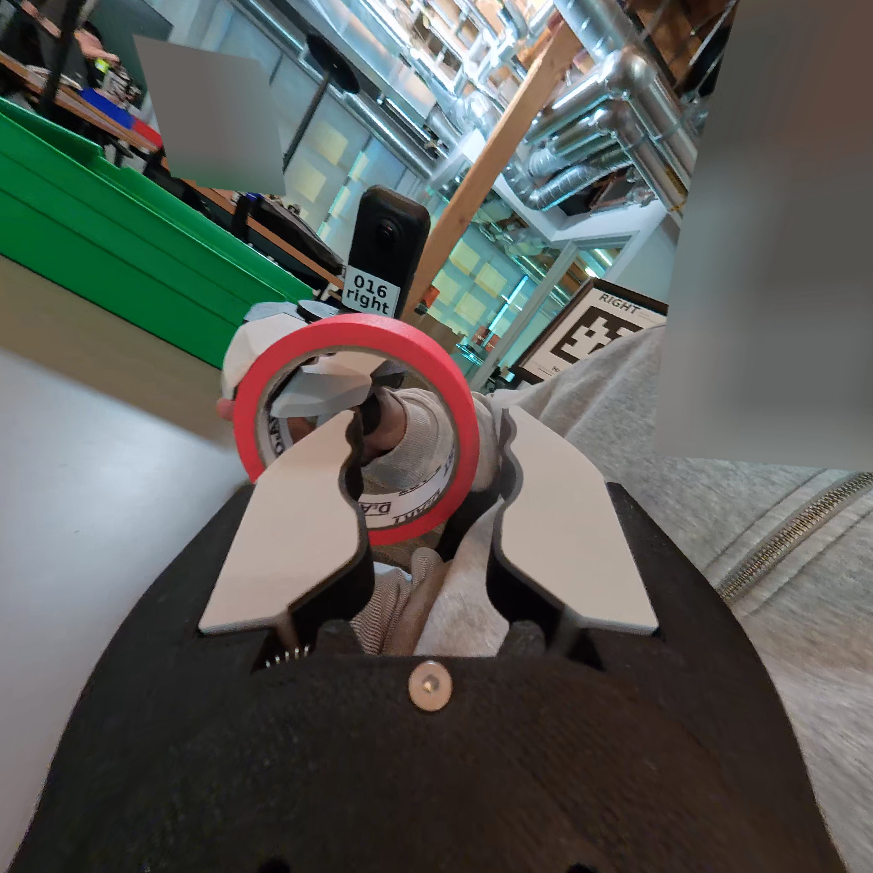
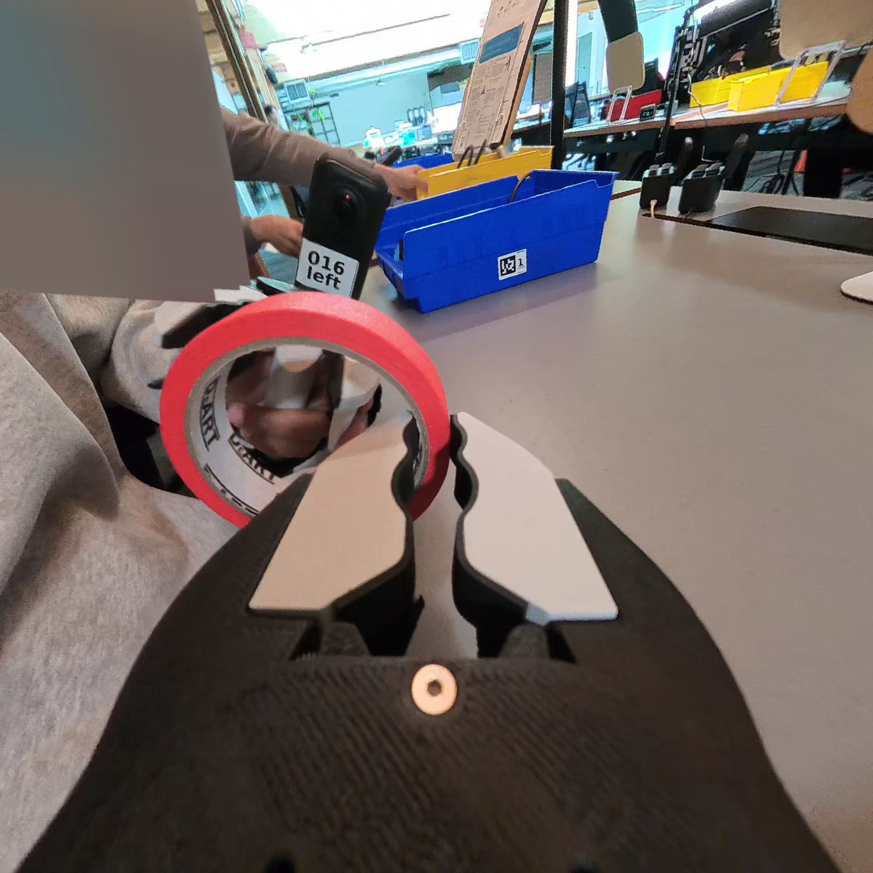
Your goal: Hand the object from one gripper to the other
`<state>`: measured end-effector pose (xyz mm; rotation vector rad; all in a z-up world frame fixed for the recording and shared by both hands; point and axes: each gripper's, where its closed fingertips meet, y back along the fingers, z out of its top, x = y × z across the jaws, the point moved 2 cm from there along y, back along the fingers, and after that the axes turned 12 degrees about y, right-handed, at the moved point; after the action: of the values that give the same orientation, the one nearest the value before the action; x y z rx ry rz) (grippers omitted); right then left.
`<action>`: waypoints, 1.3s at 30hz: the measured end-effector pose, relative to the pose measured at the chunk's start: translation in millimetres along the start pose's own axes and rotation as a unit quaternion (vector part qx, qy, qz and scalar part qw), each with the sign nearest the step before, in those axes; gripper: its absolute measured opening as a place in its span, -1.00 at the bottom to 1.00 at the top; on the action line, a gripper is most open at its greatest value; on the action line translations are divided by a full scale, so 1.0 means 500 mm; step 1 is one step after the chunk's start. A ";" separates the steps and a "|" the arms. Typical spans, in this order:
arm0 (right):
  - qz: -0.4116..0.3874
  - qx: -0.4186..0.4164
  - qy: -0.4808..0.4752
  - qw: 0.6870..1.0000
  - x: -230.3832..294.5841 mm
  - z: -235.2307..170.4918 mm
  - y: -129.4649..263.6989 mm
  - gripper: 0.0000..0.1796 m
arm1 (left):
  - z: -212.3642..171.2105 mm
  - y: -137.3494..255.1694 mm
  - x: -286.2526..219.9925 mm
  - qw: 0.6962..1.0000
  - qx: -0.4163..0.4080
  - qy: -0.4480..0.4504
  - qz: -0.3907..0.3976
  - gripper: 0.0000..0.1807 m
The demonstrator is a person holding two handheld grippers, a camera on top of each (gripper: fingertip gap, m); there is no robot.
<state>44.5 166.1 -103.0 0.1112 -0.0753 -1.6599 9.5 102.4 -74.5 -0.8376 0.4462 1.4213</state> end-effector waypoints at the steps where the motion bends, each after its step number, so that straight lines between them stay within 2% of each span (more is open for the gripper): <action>1: 0.001 -0.005 -0.010 1.000 -0.002 0.001 0.001 -0.86 | 0.004 0.003 0.004 1.000 -0.006 -0.001 0.008 -0.34; 3: 0.005 -0.013 -0.030 0.999 -0.005 0.001 0.003 -0.86 | 0.015 0.007 0.012 0.999 -0.027 -0.006 0.025 -0.24; 7: 0.024 -0.017 -0.066 0.997 -0.001 -0.003 0.000 -0.86 | 0.029 0.005 0.020 0.994 -0.066 -0.053 0.063 0.43; 9: 0.038 -0.024 -0.088 0.995 0.005 -0.001 -0.003 -0.86 | 0.017 -0.005 0.022 0.991 -0.044 -0.094 0.083 0.62; 13: 0.050 -0.040 -0.113 0.992 0.011 0.005 -0.005 -0.86 | -0.027 -0.028 0.024 0.983 0.028 -0.151 0.105 0.60; 18: 0.063 -0.055 -0.099 0.992 0.024 0.015 -0.007 -0.85 | -0.047 -0.033 0.041 0.984 0.052 -0.125 0.117 0.52; 23: 0.059 -0.057 -0.056 0.995 0.035 0.021 -0.011 -0.85 | -0.050 -0.033 0.040 0.994 0.051 -0.046 0.083 0.46; 29: 0.038 -0.039 0.008 0.998 0.031 0.021 -0.006 -0.85 | -0.054 -0.035 0.039 0.994 0.046 0.088 0.036 0.58; 34: 0.027 -0.013 0.079 0.996 0.039 0.018 -0.007 -0.86 | -0.037 -0.026 0.043 0.975 0.019 0.222 -0.010 0.60; 39: -0.011 0.041 0.236 0.971 0.056 0.016 -0.013 -0.86 | -0.053 -0.030 0.044 0.952 0.039 0.302 -0.029 0.58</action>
<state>34.8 138.8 -96.6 0.5664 0.2199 -1.6128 32.4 99.0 -104.1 -1.2102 0.9265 1.0638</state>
